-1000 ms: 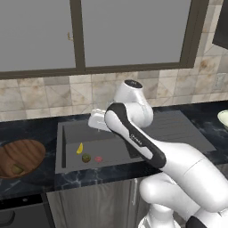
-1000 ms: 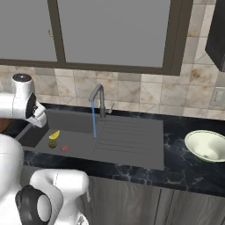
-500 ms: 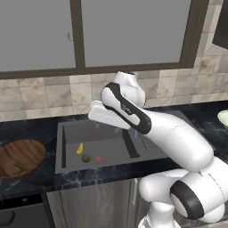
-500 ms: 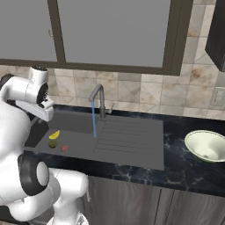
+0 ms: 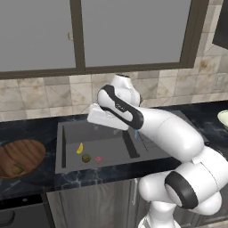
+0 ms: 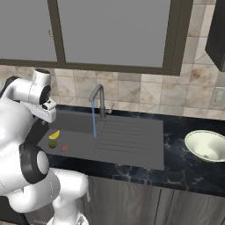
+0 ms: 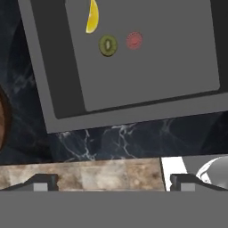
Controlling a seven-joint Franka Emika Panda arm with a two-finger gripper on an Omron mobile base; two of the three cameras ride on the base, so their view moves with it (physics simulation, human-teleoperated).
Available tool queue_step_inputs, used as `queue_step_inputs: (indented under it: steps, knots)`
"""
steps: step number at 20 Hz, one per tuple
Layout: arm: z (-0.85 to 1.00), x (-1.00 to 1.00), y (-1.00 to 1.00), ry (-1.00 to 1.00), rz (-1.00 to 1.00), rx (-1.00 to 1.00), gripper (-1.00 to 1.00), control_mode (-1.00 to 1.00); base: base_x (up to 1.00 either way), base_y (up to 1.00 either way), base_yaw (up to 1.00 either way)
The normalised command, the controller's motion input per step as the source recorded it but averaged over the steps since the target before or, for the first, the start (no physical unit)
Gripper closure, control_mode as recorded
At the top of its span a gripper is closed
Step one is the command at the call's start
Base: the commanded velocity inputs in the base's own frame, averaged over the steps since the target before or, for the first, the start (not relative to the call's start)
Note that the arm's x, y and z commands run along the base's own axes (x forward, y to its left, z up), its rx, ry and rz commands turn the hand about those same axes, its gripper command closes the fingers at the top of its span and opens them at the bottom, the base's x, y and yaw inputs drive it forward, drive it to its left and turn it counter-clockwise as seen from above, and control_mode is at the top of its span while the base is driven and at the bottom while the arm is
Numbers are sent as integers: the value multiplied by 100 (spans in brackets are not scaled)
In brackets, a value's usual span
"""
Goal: Pick the kiwis from the sink and place them in one bowl. Place the lemon wedge in the other bowl. Then turn off the sink faucet.
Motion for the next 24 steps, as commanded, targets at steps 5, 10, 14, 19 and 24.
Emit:
queue_step_inputs:
  steps: [5, 10, 14, 19, 24]
  knots:
    - [-26, 15, 0, 0, 0, 0, -100, -100, 0, 0, 0]
    - [-22, 19, 0, 0, 0, 0, -100, -100, 0, 0, 0]
    - [-24, 20, 6, 0, 0, 0, -100, -100, 0, 0, 0]
    - [-27, 22, 10, 0, 0, 0, -100, -100, 0, 0, 0]
    - [-29, 18, 10, 0, 0, 0, -100, -100, 0, 0, 0]
